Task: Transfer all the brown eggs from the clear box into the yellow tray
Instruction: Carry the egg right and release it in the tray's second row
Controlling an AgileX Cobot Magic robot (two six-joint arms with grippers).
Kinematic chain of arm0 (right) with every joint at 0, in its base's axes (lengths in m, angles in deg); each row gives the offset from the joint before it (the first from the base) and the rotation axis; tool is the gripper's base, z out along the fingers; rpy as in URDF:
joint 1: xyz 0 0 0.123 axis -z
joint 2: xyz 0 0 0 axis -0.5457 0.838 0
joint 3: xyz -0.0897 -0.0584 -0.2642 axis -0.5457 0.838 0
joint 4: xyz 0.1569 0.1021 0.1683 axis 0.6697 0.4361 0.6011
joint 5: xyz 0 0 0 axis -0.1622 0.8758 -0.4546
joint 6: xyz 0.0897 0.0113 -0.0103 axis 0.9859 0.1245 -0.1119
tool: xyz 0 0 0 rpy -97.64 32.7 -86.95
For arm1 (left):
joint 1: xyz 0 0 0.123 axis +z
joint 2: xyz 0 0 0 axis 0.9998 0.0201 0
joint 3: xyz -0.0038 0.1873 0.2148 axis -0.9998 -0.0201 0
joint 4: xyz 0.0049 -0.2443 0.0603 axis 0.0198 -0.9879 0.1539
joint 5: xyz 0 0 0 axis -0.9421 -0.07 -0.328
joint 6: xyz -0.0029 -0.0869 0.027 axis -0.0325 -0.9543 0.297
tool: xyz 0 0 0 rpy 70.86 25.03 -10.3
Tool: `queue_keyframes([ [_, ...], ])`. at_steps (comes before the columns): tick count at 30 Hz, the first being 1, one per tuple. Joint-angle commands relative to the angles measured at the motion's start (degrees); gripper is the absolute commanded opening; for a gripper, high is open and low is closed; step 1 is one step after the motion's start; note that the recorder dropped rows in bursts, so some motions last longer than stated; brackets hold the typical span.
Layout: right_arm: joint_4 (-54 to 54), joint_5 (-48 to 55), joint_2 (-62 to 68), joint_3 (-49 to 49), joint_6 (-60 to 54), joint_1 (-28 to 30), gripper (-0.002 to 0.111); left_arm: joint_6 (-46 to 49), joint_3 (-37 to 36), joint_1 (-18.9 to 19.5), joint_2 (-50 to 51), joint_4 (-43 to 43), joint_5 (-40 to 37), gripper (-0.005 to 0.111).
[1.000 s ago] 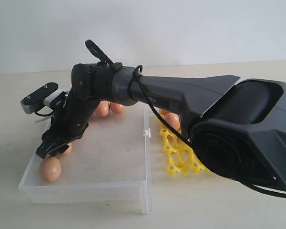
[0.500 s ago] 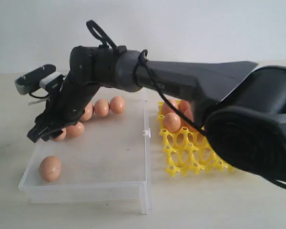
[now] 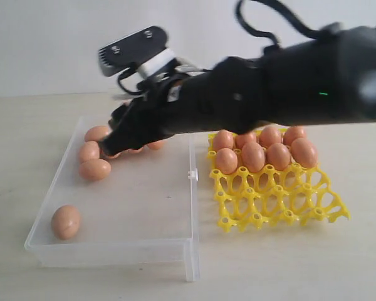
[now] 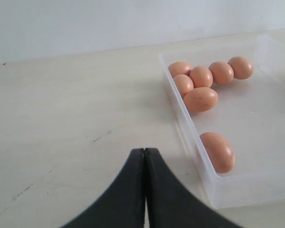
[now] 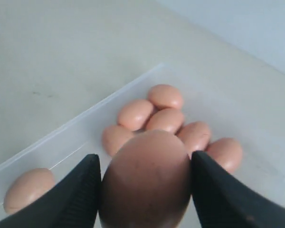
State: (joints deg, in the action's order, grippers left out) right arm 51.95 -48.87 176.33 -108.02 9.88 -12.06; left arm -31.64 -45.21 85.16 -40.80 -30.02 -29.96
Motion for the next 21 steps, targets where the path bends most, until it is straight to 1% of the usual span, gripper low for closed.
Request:
queue_keyframes([
  [1, 4.99, -10.04, -9.28, 14.43, 0.32, 3.87, 0.000, 0.02, 0.23, -0.25, -0.32, -0.16, 0.56, 0.000],
  [3, 7.71, -10.19, -10.03, 18.44, 0.32, 6.02, 0.000, 0.02, 0.23, -0.25, -0.32, -0.16, 0.56, 0.000],
  [5, 8.17, -10.20, -9.74, 20.54, 0.74, 8.33, 0.000, 0.02, 0.23, -0.25, -0.32, -0.16, 0.56, 0.000],
  [10, 8.17, -5.23, -7.77, 20.90, 2.18, 14.09, 0.000, 0.02, 0.23, -0.25, -0.32, -0.16, 0.56, 0.000],
  [12, 8.17, -4.80, -7.00, 20.90, 2.18, 15.88, 0.000, 0.02, 0.23, -0.25, -0.32, -0.16, 0.56, 0.000],
  [21, 7.09, -3.78, -3.94, 20.34, 5.53, 16.50, 0.000, 0.02, 0.23, -0.25, -0.32, -0.16, 0.56, 0.000],
])
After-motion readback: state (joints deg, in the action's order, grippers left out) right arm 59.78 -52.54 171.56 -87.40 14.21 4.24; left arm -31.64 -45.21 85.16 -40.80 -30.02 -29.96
